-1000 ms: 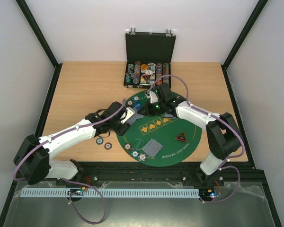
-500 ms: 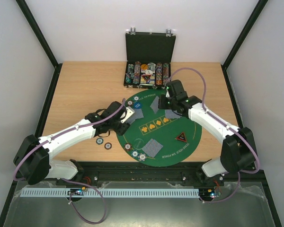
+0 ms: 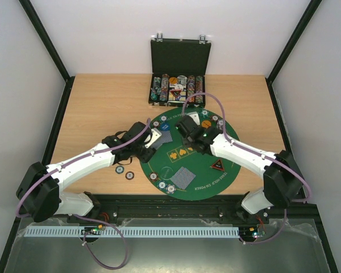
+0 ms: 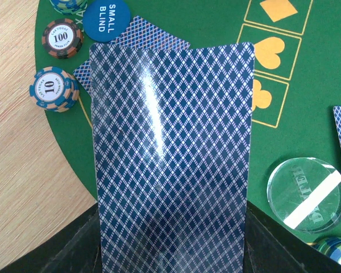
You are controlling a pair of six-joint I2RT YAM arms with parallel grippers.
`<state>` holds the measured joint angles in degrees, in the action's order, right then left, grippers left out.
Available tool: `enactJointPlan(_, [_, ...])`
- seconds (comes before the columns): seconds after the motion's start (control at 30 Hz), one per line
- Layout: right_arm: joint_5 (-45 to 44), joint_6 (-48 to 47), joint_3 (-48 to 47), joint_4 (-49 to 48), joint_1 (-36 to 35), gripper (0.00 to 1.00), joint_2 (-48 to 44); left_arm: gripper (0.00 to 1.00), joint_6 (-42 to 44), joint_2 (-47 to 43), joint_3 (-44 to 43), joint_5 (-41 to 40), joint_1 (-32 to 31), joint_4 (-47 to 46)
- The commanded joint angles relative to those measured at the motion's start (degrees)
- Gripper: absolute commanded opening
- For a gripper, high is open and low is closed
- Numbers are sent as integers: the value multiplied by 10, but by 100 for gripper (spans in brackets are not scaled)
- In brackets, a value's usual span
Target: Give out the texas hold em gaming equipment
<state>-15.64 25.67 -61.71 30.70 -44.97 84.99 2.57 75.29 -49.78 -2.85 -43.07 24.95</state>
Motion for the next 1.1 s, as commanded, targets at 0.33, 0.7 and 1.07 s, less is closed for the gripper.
enactJointPlan(0.33, [-59,53,10,31,-125,2,82,58,3,-16,-1,-2,1,-4])
enactJointPlan(0.7, [33,89,9,-74,-132,1,125,58,3,-20,0,-2,0,-5])
enactJointPlan(1.07, [50,145,-10,-117,-131,1,182,58,3,-21,1,-3,1,-5])
